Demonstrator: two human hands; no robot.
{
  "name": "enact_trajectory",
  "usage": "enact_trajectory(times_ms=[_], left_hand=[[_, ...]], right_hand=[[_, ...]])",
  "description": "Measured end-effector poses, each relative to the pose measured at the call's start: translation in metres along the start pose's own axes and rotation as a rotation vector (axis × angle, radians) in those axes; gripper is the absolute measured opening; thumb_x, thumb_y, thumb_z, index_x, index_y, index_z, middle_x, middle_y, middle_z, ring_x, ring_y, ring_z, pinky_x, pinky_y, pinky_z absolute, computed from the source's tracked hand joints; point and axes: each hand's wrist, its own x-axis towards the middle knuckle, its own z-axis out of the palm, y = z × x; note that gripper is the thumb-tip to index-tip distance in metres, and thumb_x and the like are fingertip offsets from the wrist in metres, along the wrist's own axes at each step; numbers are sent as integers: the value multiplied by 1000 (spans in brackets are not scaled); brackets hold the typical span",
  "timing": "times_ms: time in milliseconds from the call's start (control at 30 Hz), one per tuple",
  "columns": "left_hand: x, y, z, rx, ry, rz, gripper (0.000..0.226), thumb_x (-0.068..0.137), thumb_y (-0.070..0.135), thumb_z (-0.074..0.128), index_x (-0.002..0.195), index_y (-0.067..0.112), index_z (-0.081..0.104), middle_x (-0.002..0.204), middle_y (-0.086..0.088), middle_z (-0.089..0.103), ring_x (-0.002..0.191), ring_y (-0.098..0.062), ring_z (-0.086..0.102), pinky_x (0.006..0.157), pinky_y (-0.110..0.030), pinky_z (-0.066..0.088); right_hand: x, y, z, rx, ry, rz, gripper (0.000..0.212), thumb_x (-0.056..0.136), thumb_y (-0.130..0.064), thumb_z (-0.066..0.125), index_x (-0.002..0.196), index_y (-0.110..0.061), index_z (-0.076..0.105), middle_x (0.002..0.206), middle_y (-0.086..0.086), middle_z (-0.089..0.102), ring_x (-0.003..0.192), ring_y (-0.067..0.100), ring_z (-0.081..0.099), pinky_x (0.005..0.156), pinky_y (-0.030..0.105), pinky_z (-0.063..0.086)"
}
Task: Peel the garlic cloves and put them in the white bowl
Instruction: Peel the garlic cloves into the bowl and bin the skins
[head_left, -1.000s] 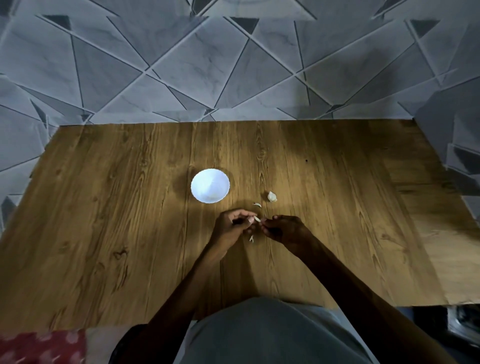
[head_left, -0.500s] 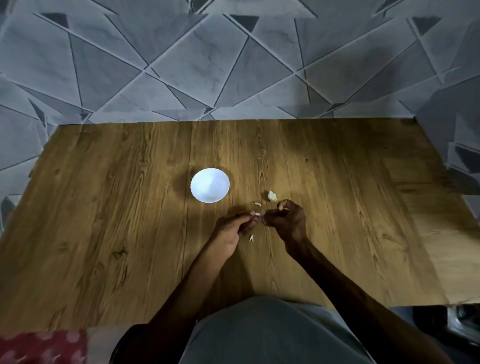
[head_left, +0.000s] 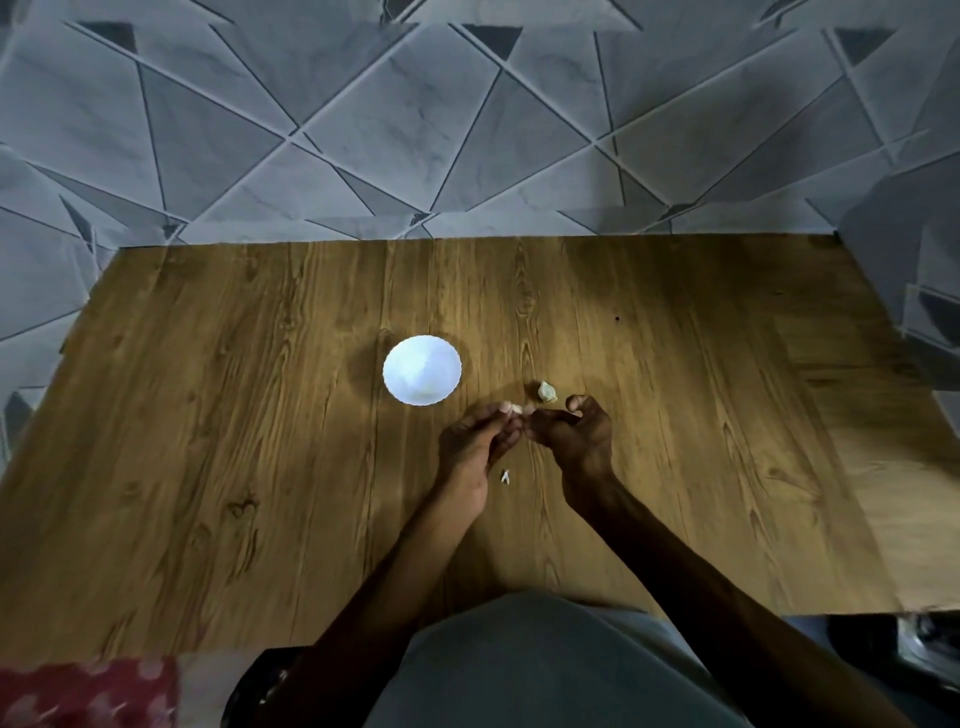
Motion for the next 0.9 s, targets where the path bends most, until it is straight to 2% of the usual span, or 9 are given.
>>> enact_trajectory(times_ms=[133,200,267,400,467,567,667,800,900], left_hand=[[0,0,4,256,-8,195,14,91,10,66,98,-1,71,85,-11,75,73,-15,71,69,-24,59],[3,1,2,454,-16,320,12,93,11,64,96,1,69,81,-11,74,69,-14,70,65,-26,58],[5,2,0,602,-67,410,10,93,11,63,94,2,67,79,-12,72,67,-13,69,63,-27,57],[11,3,-4,827,-161,483,5,93,11,64,92,8,67,76,-2,71,69,-13,68,63,-27,56],[12,4,-4,880,-155,444,7,93,13,65,94,8,69,78,-2,72,71,-14,69,66,-29,56],[15,5,-9,918,-193,345,11,91,4,63,98,9,70,86,-4,74,76,-13,71,68,-26,58],[15,8,-14,885,-224,276,19,89,-4,60,102,7,70,92,-8,74,83,-19,72,72,-25,59],[15,16,-14,704,-188,223,18,93,14,63,107,4,70,97,-9,74,87,-19,72,73,-23,58],[12,21,-11,578,-170,121,21,92,21,66,103,4,72,91,-9,76,84,-19,73,69,-22,57]], right_hand=[[0,-4,6,206,104,200,39,84,7,69,103,-13,42,98,21,72,70,20,70,62,26,56],[2,-5,7,241,141,268,35,83,6,70,114,1,54,92,18,72,65,17,71,58,24,55],[4,-7,7,253,153,329,30,84,6,69,112,12,62,87,16,72,63,15,70,56,22,55],[7,-8,6,246,145,343,22,83,7,70,104,8,64,87,18,70,63,16,70,58,24,56],[10,-6,5,261,145,312,35,82,9,69,113,-1,55,93,22,70,67,19,72,59,25,56],[10,-2,2,159,118,204,41,83,11,67,106,-10,40,95,24,70,72,23,70,65,31,57],[9,2,-2,-45,77,25,39,82,8,71,92,-15,42,86,23,71,72,27,69,71,41,56],[9,8,-6,-362,81,-241,34,82,-3,76,87,-17,46,76,12,73,65,15,72,58,26,56],[9,10,-8,-544,55,-445,30,82,-7,77,89,-13,48,73,3,72,66,8,71,56,21,54]])
